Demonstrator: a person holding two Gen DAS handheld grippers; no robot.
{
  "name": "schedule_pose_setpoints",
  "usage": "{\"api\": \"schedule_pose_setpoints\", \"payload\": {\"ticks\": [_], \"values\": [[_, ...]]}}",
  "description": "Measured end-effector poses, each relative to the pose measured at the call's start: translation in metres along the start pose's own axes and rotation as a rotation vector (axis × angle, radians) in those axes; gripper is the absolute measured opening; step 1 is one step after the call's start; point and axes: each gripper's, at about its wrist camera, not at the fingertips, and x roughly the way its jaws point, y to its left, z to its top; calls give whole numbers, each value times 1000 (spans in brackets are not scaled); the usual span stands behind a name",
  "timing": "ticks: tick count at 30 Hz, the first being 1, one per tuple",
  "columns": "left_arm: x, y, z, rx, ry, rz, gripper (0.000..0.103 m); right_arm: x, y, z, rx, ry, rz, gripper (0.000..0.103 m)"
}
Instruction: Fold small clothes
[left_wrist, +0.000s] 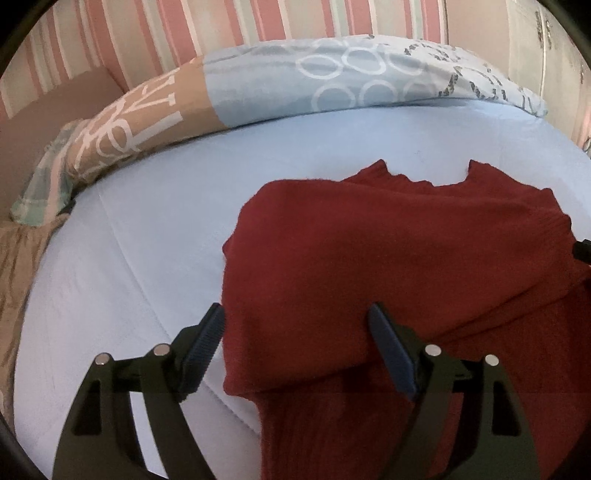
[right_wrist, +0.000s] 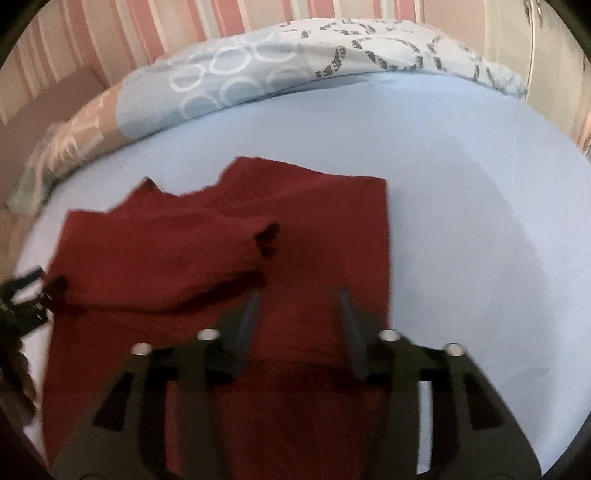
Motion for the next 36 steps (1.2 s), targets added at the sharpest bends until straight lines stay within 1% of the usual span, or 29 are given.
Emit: {"api": "schedule_pose_setpoints", "payload": {"ticks": [1, 3, 4, 6, 7, 8, 9, 11, 13, 15, 16, 17, 18, 20, 21, 22, 23, 24, 25, 26, 27, 28, 30, 32, 34, 36], "values": [[1, 0, 0, -1, 4, 0, 80, 4, 4, 3, -3, 1, 5, 55], [1, -1, 0, 8, 8, 8, 80, 12, 12, 9, -22, 2, -23, 59], [1, -2, 1, 17, 9, 16, 80, 15, 14, 11, -27, -3, -20, 61], [-1, -4, 2, 32, 3, 33, 80, 17, 20, 16, -35, -11, 20, 61], [-3, -5, 2, 42, -1, 47, 80, 17, 25, 18, -52, -17, 31, 46], [-4, -5, 3, 45, -4, 55, 80, 20, 32, 19, -88, -1, 23, 14], [-6, -4, 5, 44, -8, 58, 80, 22, 36, 20, -104, 6, 9, 11], [-9, 0, 9, 29, -10, 51, 80, 14, 39, 21, -125, -26, -8, 8], [-15, 3, 15, 17, -23, 50, 80, -8, 42, 24, -167, -118, -79, 8], [-22, 4, 20, 14, -45, 55, 80, -36, 42, 27, -221, -228, -203, 8], [-24, 4, 22, 15, -52, 55, 80, -43, 38, 28, -227, -243, -239, 8], [-25, 3, 24, 16, -59, 56, 80, -44, 31, 30, -233, -220, -280, 8], [-24, 2, 25, 18, -59, 54, 80, -38, 24, 30, -233, -182, -301, 8], [-14, -2, 25, 28, -33, 54, 80, -17, 8, 26, -206, -68, -314, 9], [-4, -5, 24, 36, -4, 56, 80, -3, -3, 21, -170, 9, -295, 11], [5, -8, 22, 42, 17, 57, 80, 2, -8, 18, -145, 32, -287, 12], [12, -10, 19, 49, 34, 62, 81, 3, -12, 14, -131, 41, -295, 17], [18, -13, 16, 68, 43, 83, 81, 0, -14, 10, -120, 37, -316, 25], [19, -13, 14, 78, 40, 94, 81, -7, -15, 8, -110, 12, -338, 48], [17, -14, 14, 83, 32, 110, 81, -13, -14, 7, -103, -21, -340, 58], [13, -13, 14, 77, 19, 112, 81, -22, -7, 6, -102, -66, -314, 58], [9, -13, 15, 69, 6, 103, 80, -25, 2, 5, -120, -84, -284, 58], [3, -20, 19, 73, -18, 73, 80, -21, 27, 5, -187, -105, -253, 58], [4, -33, 22, 110, -23, 79, 80, -7, 46, 7, -241, -82, -228, 58], [11, -44, 21, 143, -24, 100, 81, 12, 53, 8, -262, -70, -267, 57], [19, -44, 18, 139, -17, 102, 81, 27, 47, 5, -239, -19, -279, 57]]}}
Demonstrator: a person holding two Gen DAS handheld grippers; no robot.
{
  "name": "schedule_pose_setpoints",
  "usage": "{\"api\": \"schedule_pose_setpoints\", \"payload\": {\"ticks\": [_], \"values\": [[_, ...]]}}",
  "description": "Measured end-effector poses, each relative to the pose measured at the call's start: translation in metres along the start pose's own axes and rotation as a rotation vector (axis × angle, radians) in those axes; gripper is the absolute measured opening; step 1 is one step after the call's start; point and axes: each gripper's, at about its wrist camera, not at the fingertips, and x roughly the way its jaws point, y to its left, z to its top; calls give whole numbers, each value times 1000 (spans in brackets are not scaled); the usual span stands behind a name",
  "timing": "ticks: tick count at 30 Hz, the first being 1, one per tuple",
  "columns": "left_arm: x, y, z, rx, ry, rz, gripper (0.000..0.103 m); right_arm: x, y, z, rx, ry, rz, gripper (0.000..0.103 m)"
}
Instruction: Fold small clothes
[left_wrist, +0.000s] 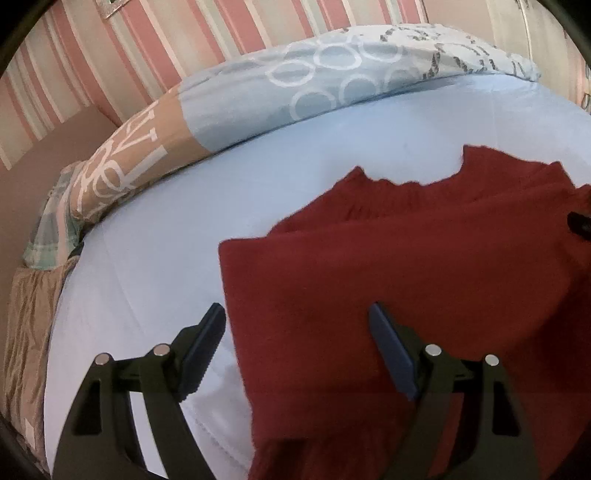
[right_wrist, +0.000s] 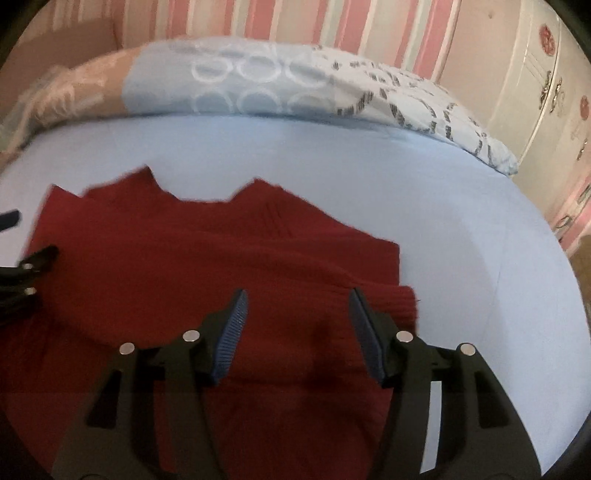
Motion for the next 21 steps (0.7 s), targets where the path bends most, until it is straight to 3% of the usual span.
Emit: {"api": "schedule_pose_setpoints", "payload": {"ticks": [4, 10, 13, 18, 21], "values": [[7, 18, -6, -64, 9, -30, 95, 10, -15, -7, 15, 24, -21, 56], [-2, 30, -13, -108, 14, -45, 94, 7, -45, -16, 103, 50, -11, 59], [-15, 33, -13, -123, 15, -52, 94, -13, -48, -19, 115, 23, 0, 59], [-33, 20, -15, -151, 39, -150, 94, -39, -28, -21, 94, -26, 47, 66], [-27, 1, -17, -107, 71, -79, 94, -31, -13, -26, 49, 8, 55, 66]]}}
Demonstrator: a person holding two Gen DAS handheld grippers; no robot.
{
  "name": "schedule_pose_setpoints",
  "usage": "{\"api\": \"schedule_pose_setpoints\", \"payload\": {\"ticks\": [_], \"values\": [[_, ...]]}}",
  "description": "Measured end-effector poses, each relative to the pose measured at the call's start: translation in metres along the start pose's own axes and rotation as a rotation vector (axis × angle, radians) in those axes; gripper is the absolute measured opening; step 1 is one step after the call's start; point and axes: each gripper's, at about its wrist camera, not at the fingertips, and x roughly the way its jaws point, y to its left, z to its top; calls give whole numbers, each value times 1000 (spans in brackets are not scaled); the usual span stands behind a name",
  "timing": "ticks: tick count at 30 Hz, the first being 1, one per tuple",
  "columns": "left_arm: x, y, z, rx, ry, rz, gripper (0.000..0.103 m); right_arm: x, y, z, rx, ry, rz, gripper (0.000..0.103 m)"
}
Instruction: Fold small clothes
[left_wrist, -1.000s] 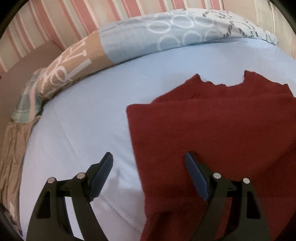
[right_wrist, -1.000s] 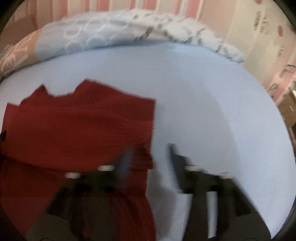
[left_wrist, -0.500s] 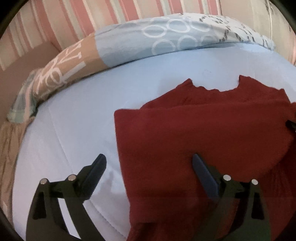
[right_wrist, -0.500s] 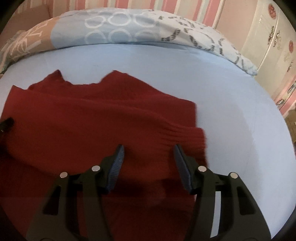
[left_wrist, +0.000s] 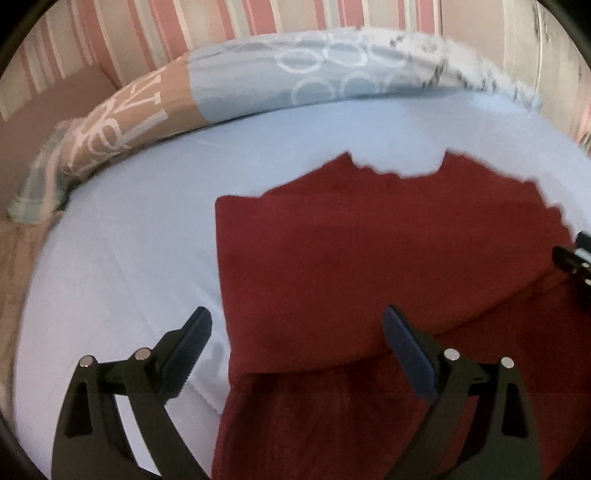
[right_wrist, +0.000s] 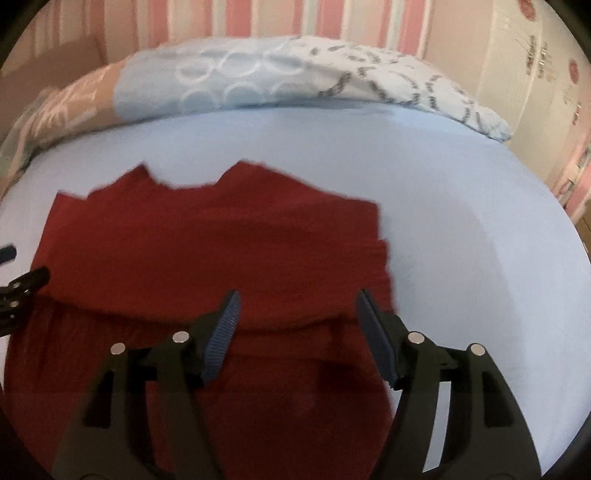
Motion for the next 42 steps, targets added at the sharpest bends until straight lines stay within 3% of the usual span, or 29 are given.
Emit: {"api": "schedule_pose_setpoints", "payload": {"ticks": [7, 12, 16, 20, 22, 26, 29, 33, 39, 42], "values": [[16, 6, -15, -53, 65, -23, 94, 18, -2, -13, -26, 55, -19, 73], [29, 22, -26, -154, 113, -111, 96, 20, -2, -17, -32, 67, -20, 74], [30, 24, -30, -168, 144, -115, 98, 17, -6, -15, -16, 78, -4, 74], [2, 24, -31, -151, 60, -82, 98, -11, -14, -17, 18, -16, 84, 74], [-19, 26, -32, -143, -12, -75, 98, -30, -16, -22, 9, -70, 100, 79], [-53, 32, -45, -169, -103, -70, 98, -56, -17, -41, 4, -108, 134, 83], [-69, 37, -58, -175, -111, -101, 98, -67, -17, -57, 28, -95, 155, 83], [-88, 43, -79, -178, -63, -133, 98, -79, -8, -85, -2, -62, 160, 83], [-121, 44, -109, -159, -63, -92, 98, -103, -8, -102, -11, -51, 166, 83], [-136, 41, -124, -152, -61, -87, 100, -129, -1, -107, -45, -91, 150, 86]]}}
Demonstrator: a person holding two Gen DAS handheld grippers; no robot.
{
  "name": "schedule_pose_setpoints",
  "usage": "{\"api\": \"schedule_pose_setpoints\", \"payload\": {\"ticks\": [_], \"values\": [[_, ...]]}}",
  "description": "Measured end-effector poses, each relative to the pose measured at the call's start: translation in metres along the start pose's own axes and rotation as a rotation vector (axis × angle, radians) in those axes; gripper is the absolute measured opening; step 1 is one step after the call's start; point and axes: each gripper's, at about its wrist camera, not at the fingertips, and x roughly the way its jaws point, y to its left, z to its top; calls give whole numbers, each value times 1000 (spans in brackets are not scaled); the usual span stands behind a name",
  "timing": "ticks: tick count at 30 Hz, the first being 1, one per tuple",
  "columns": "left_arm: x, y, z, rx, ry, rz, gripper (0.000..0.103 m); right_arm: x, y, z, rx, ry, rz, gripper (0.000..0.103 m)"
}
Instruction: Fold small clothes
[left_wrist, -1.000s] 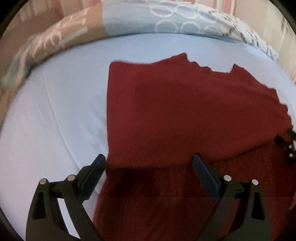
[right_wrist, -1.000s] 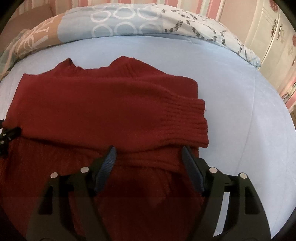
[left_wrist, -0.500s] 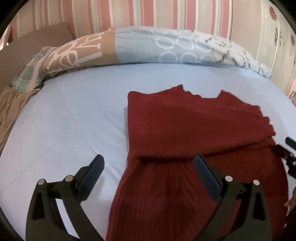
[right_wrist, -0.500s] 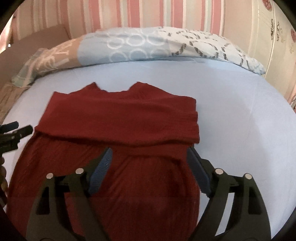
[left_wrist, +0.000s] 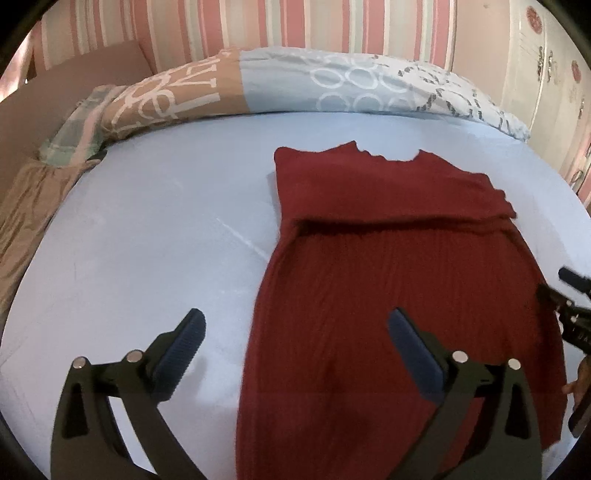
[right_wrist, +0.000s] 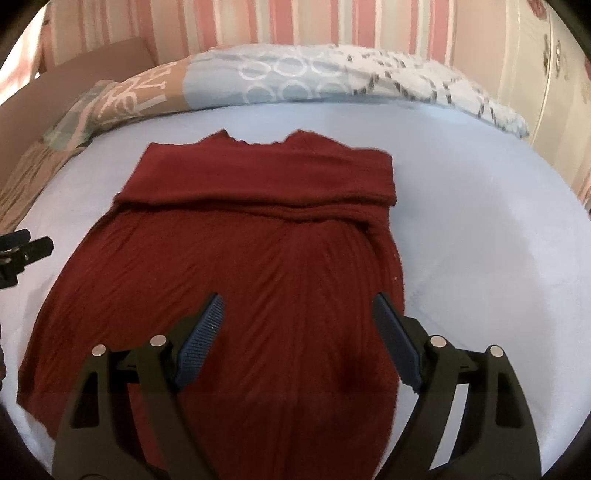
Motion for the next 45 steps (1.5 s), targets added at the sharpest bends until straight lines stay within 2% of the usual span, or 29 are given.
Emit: {"api": "schedule_pose_setpoints", "payload": {"ticks": [2, 8, 12, 15, 17, 22, 26, 29, 33, 35, 37, 39, 42, 45], "values": [[-9, 0, -8, -7, 0, -9, 100, -15, 8, -3, -13, -22, -2, 89], [-44, -8, -42, -15, 12, -16, 100, -60, 44, -27, -91, -34, -84, 90], [-63, -12, -72, -3, 36, -3, 100, -83, 52, -49, -76, -36, -75, 91], [-76, -11, -93, -27, 41, -38, 100, -99, 55, -70, -82, -56, -67, 91], [-84, -16, -103, -8, 38, -20, 100, -109, 57, -82, -93, -65, -62, 93], [-95, -24, -115, 13, 38, -32, 100, -122, 63, -96, -96, -61, -43, 94], [-102, -26, -119, 6, 30, -43, 100, -132, 60, -99, -81, -97, -43, 95], [-100, -23, -125, -10, 43, -45, 100, -124, 50, -110, -65, -43, -44, 97], [-98, -22, -130, -32, 59, -76, 100, -111, 46, -125, -58, 25, -36, 93], [-97, -23, -129, -28, 61, -81, 100, -101, 47, -128, -45, 72, -28, 85], [-97, -27, -129, -10, 61, -75, 100, -93, 46, -128, -29, 112, -45, 68], [-95, -31, -128, 8, 62, -64, 100, -86, 42, -129, -2, 146, -45, 63], [-90, -33, -129, 7, 78, -67, 100, -75, 39, -129, 19, 197, -25, 36], [-89, -32, -131, 5, 82, -58, 100, -76, 42, -130, -4, 209, -39, 16]]}}
